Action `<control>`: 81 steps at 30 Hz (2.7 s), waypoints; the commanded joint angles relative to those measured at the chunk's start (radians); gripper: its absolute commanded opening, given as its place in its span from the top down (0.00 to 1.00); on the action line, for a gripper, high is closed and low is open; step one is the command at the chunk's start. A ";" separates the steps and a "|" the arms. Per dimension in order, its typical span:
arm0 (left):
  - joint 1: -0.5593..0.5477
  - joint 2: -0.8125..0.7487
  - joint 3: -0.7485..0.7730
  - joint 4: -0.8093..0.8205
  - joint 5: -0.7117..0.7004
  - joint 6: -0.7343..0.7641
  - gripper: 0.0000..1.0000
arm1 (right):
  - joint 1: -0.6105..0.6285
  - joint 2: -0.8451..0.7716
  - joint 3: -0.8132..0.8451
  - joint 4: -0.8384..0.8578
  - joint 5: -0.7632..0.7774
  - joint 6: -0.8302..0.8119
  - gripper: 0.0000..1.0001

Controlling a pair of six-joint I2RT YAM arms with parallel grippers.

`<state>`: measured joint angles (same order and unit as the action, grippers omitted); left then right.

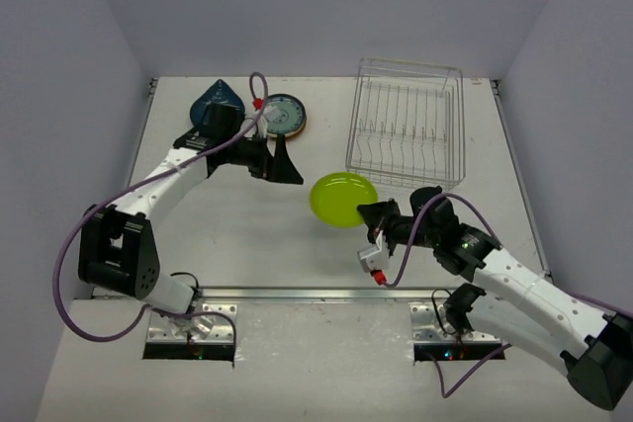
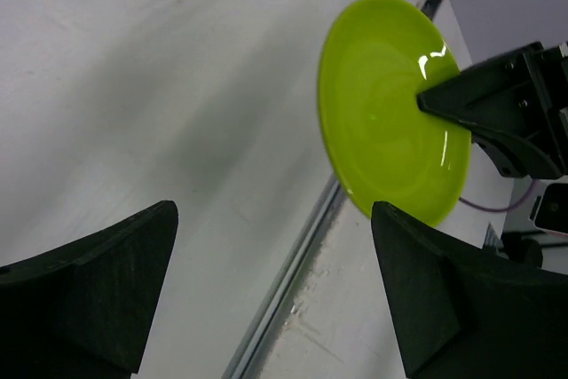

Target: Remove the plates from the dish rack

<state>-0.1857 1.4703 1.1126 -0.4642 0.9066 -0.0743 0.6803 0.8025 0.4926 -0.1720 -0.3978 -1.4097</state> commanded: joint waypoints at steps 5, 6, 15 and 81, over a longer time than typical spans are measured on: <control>-0.159 0.036 -0.006 -0.013 0.076 0.045 0.21 | 0.074 -0.022 -0.021 0.185 0.027 -0.250 1.00; -0.172 0.051 -0.001 -0.026 0.079 0.055 0.23 | 0.079 -0.019 -0.027 0.203 0.029 -0.255 1.00; -0.230 0.147 0.037 -0.072 0.229 0.115 0.77 | 0.092 0.003 -0.091 0.303 0.018 -0.331 1.00; 0.129 -0.020 0.284 0.000 -0.864 0.183 0.00 | -0.298 0.207 0.339 -0.133 0.522 1.174 0.01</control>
<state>-0.0407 1.6016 1.6066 -0.4311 0.0760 0.0105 0.4906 1.0016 0.7938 -0.1258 0.1674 -0.5788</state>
